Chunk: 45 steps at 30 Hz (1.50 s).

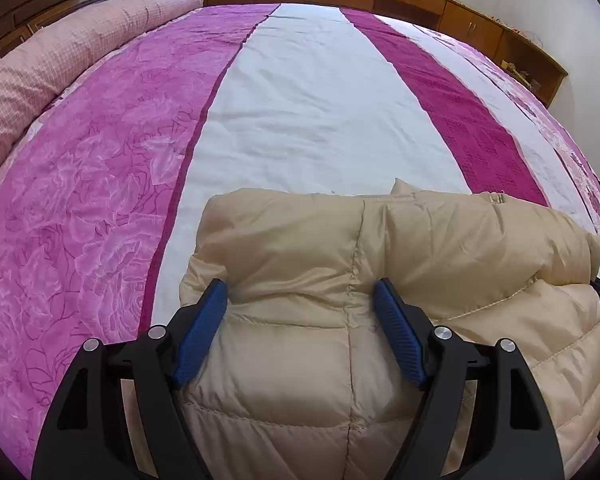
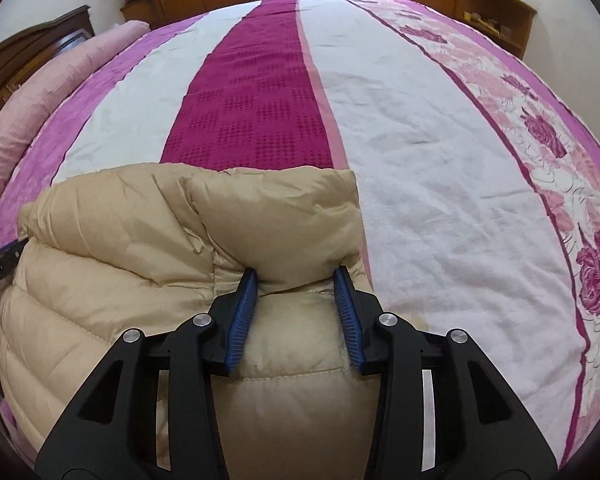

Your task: Fold large clothes

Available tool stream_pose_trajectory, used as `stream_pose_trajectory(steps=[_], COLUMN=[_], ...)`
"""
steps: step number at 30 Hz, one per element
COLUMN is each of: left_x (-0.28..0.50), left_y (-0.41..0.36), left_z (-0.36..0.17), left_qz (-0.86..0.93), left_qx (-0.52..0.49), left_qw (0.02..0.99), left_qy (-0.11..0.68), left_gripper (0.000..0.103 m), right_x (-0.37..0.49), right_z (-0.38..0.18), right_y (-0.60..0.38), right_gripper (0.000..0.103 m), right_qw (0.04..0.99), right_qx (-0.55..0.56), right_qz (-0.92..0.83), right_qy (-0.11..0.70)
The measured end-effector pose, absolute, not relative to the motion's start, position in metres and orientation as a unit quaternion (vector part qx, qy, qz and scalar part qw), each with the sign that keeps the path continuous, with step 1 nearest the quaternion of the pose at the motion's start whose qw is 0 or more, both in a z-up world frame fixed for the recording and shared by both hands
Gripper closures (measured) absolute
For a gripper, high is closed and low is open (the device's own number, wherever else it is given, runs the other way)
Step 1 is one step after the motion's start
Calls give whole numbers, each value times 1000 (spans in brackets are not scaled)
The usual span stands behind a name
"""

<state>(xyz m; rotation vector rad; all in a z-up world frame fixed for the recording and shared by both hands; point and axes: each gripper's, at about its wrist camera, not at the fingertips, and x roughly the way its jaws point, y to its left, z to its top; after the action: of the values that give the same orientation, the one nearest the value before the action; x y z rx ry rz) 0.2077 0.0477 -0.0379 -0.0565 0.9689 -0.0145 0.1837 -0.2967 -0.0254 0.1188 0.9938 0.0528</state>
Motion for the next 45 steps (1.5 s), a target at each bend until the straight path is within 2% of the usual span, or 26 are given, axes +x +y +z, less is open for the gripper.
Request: stream_pose_trajectory(steps=[3,5,7,16,24,27,28,29,31,32,34,41,45], left_x=[198,186,175,114,78,77,77,76,75,73,69,34,22], left_y=[51,54,59,107,129,132,131,130,127,125,123,105,97], left_z=[-29,-19,-9,1,-41,-57,-60,-61,-58,-56,-51,-38,-40], left_qz=[-16,-27,-29,-23,-46,-87,-94,-99,-113,-118,-123,-122,-117], left_qx=[-26,-21,-16,-77,-171,-243,-256,-260,-263,-265,-263,-234,-212], left_qw=[886,888,891,884,851,825,820,819,817,815,813,807,812], left_qy=[463,459,453,461,494,502,503,501,500,501,505,528,530], left_gripper=[28,28,28,27,27,29,36,41,59,62,69,68,57], right_x=[174,162,148,79,60,66,66,65,61,58,50,4,-16], right_z=[-15,-4,7,16,-29,-44,-45,-45,-40,-35,-26,-5,-7], right_y=[-303,-309,-314,-340,-347,-349,-349,-350,-351,-352,-354,-366,-372], right_gripper=[61,54,42,22,19,19,26,41,59,67,75,78,73], right_qw=[881,885,889,882,834,804,803,800,798,799,799,806,809], right_qx=[74,88,97,146,240,304,312,320,331,331,334,321,310], right_qz=[34,43,49,59,103,125,128,136,146,152,158,149,143], right_qy=[466,455,444,445,486,495,492,488,481,479,475,475,478])
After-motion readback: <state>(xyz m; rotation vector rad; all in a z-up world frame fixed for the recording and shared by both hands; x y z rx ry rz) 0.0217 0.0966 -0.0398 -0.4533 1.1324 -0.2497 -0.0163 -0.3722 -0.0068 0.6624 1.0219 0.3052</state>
